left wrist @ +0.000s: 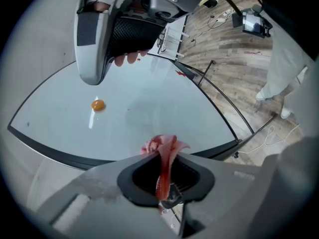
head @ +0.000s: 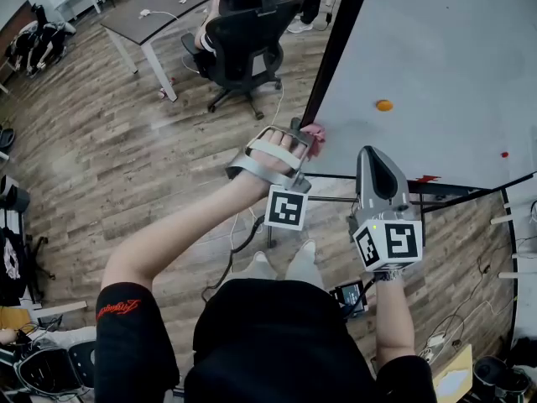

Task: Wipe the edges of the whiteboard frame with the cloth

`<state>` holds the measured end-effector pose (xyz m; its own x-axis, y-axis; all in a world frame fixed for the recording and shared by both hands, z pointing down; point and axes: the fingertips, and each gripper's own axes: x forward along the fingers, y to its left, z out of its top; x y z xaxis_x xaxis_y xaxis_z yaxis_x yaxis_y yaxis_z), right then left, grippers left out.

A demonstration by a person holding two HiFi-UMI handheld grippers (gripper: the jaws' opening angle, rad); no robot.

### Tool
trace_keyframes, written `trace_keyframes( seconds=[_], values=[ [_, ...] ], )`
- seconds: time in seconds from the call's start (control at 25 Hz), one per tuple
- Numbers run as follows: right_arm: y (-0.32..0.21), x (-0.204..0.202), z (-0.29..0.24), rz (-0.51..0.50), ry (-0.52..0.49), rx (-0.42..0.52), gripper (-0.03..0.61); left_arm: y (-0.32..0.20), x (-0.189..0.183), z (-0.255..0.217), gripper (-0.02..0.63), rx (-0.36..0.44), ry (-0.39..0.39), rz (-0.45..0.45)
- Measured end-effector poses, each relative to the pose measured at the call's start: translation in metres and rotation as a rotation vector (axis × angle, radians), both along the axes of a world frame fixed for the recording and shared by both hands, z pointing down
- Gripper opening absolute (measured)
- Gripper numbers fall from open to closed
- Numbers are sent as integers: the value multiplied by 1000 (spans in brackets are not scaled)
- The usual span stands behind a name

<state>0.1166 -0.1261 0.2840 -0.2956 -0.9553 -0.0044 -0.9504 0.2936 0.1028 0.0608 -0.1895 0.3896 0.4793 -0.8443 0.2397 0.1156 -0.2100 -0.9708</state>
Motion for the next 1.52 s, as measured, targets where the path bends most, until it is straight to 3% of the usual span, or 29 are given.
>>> trace_keyframes(
  seconds=[1.52],
  values=[
    [-8,6,36,-22,-19,-79,2,-2,-1,56,46,-73,-19,-35]
  ],
)
